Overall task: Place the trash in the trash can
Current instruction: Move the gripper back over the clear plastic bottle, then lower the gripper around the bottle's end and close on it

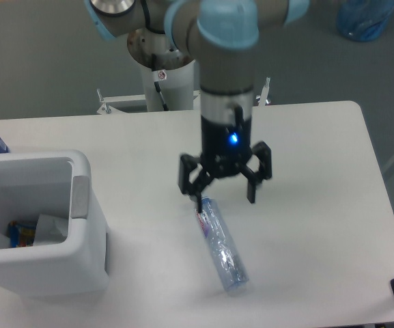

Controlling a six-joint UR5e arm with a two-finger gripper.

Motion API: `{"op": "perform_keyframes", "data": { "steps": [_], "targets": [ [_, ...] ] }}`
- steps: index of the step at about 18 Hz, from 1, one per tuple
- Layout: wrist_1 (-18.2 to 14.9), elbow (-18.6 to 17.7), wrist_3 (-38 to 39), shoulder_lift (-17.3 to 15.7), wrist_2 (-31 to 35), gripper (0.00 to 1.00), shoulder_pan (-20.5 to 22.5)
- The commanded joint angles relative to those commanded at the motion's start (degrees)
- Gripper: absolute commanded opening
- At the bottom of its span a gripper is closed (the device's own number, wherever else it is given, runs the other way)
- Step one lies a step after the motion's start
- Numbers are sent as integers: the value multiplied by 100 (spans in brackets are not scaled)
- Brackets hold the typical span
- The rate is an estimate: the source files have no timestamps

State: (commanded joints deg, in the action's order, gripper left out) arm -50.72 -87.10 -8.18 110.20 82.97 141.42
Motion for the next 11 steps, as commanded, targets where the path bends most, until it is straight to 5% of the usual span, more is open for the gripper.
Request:
{"op": "perform_keyframes", "data": {
  "steps": [3,11],
  "targets": [
    [255,0,35,396,9,100,-9],
    [282,62,-334,1038,9,100,-9]
  ]
}}
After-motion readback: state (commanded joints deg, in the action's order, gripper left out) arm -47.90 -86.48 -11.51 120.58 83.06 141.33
